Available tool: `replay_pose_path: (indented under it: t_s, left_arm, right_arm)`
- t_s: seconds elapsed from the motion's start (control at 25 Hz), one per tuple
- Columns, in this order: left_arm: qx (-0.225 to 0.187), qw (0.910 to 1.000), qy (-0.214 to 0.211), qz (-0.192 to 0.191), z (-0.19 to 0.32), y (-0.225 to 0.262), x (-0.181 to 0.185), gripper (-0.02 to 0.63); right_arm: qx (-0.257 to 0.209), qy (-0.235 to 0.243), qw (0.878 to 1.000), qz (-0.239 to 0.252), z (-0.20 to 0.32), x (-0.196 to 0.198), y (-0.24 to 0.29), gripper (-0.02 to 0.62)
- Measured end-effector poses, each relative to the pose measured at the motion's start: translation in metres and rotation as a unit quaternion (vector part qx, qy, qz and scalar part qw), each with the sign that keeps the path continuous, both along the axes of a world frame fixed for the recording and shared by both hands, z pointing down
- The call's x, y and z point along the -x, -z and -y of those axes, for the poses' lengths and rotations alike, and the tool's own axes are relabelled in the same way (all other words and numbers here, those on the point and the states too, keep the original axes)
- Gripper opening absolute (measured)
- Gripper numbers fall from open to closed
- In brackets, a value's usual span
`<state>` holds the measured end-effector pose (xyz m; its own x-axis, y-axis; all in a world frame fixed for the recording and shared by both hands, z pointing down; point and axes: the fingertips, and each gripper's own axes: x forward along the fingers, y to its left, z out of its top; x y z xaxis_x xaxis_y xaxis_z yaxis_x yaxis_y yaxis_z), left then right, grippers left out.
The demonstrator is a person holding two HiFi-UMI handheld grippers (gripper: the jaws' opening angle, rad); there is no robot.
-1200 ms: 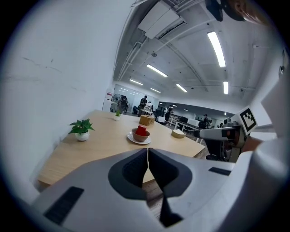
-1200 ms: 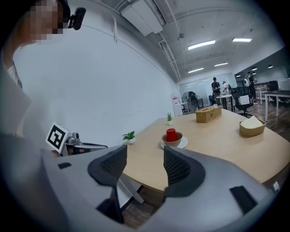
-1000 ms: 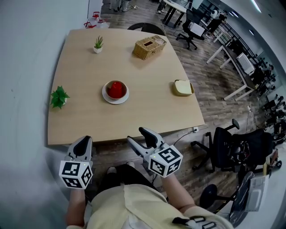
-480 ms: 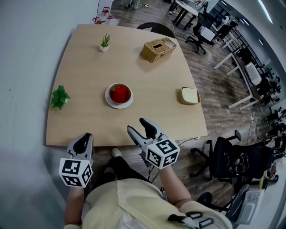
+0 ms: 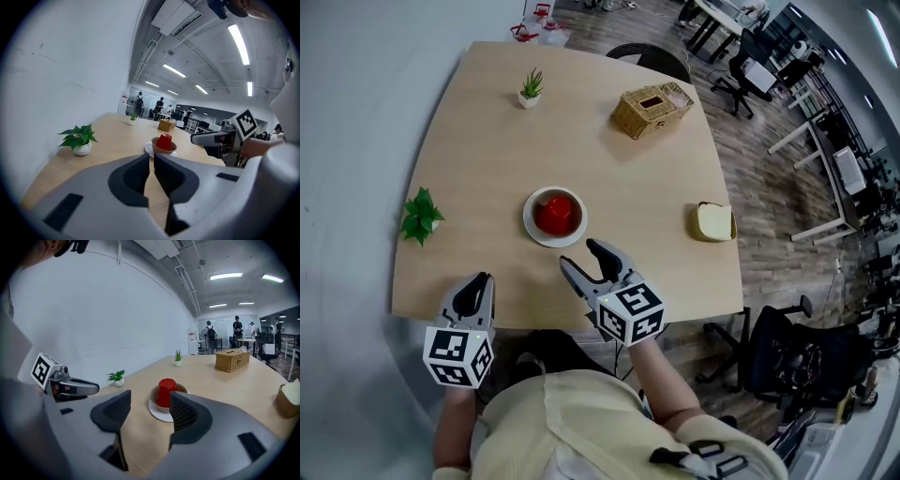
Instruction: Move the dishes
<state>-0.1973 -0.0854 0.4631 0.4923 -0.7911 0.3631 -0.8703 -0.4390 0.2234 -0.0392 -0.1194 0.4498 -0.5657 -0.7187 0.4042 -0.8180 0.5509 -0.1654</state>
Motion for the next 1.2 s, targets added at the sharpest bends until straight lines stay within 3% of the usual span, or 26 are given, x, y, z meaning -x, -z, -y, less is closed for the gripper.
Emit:
replay_pose_path:
  t_s: [0.52, 1.2]
  left_arm:
    - [0.02, 0.9996, 0.014, 0.014, 0.046, -0.013, -0.005, 0.018]
    - [0.019, 0.999, 0.03, 0.028, 0.066, -0.011, -0.001, 0.018]
  right_arm:
    - [0.01, 0.02, 0.999, -0.036, 0.072, 0.006, -0.026, 0.255]
    - [0.017, 0.051, 0.994, -0.097, 0.102, 0.019, -0.054, 0.255]
